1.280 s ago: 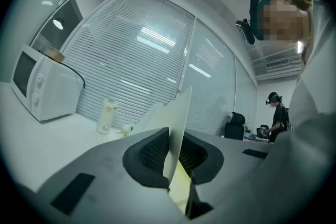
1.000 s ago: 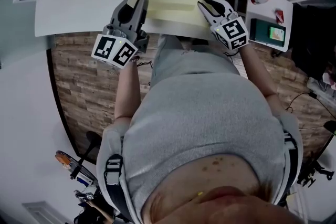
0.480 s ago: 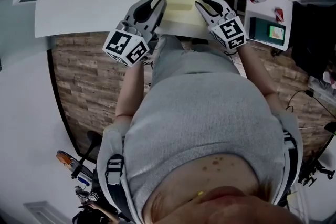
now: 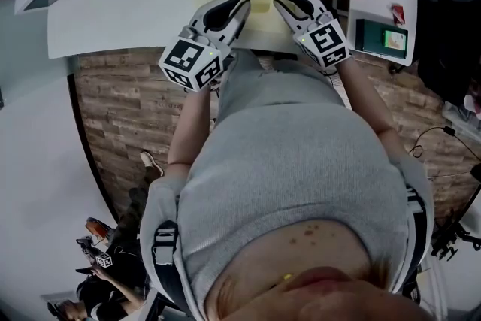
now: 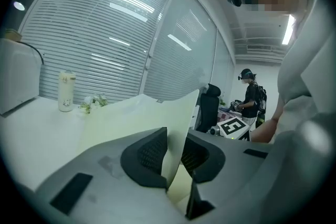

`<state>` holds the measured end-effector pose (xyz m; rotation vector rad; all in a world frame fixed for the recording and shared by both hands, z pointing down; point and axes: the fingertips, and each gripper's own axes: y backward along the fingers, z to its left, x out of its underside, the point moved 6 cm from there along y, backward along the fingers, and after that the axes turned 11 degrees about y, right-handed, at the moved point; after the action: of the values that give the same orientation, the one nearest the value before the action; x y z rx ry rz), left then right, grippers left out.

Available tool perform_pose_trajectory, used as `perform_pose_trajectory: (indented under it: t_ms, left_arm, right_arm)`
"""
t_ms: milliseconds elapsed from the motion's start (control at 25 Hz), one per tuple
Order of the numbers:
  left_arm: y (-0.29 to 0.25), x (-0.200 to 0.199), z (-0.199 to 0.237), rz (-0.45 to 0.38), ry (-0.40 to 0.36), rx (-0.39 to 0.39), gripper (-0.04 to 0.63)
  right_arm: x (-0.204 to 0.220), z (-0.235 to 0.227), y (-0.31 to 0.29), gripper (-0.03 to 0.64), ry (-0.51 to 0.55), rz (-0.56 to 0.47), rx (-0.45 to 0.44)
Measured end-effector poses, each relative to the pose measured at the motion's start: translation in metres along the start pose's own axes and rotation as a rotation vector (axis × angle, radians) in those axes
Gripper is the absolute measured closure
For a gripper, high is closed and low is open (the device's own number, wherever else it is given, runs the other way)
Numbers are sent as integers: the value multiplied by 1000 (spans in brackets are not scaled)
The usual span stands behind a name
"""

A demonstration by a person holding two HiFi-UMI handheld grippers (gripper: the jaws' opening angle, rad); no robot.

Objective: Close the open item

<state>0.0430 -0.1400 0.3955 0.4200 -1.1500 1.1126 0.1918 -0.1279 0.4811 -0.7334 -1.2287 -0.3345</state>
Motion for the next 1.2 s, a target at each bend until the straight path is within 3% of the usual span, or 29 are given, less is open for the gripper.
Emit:
perform_pose_trajectory:
  t_ms: [280, 1200]
  left_arm:
    - [-16, 13, -4, 122, -18, 8, 549]
    - [-39, 38, 2, 409, 46, 81, 533]
  right_arm:
    - [0, 1, 0, 485, 2, -4, 0]
    - [-1, 1, -1, 486, 4, -10, -7]
